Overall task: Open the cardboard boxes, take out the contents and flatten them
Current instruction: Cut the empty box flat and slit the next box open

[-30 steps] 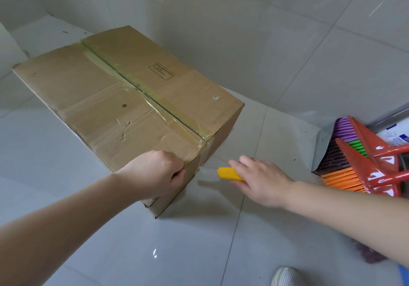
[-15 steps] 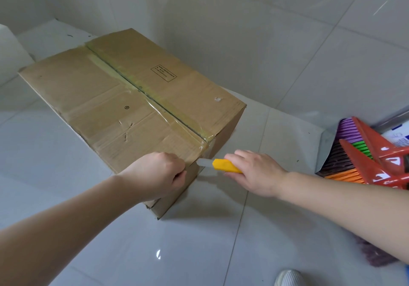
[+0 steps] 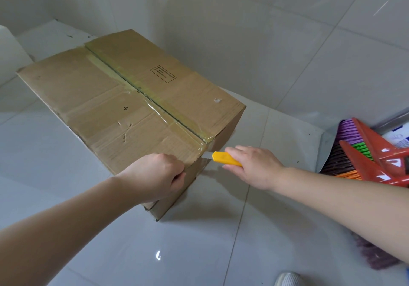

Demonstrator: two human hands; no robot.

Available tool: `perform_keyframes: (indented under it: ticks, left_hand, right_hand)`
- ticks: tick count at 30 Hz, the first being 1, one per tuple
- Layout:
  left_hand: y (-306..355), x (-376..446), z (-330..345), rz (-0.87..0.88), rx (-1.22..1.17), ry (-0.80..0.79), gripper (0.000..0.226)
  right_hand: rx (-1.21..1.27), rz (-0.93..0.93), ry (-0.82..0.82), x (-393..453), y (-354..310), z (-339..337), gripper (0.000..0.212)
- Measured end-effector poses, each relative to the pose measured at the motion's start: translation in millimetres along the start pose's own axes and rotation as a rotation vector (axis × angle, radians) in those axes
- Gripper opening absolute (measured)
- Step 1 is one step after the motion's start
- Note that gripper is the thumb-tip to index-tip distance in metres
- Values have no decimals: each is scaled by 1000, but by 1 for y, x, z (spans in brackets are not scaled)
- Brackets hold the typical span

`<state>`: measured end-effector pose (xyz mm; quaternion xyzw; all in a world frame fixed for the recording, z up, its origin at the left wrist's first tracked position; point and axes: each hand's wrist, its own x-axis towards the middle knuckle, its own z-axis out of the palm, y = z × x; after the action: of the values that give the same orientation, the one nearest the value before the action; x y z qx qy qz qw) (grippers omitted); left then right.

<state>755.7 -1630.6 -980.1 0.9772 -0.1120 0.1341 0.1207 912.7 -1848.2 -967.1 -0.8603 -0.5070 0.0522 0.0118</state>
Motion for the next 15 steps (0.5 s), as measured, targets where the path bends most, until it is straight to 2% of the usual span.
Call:
perform_keyframes:
  ticks: [9, 15]
  left_hand:
    - [2, 1, -4, -7, -8, -32, 30]
    - [2, 0, -5, -6, -37, -46, 30]
  right_hand:
    - [-23, 40, 14, 2, -1, 0, 43]
    - [-19, 202, 8, 3, 17, -9, 39]
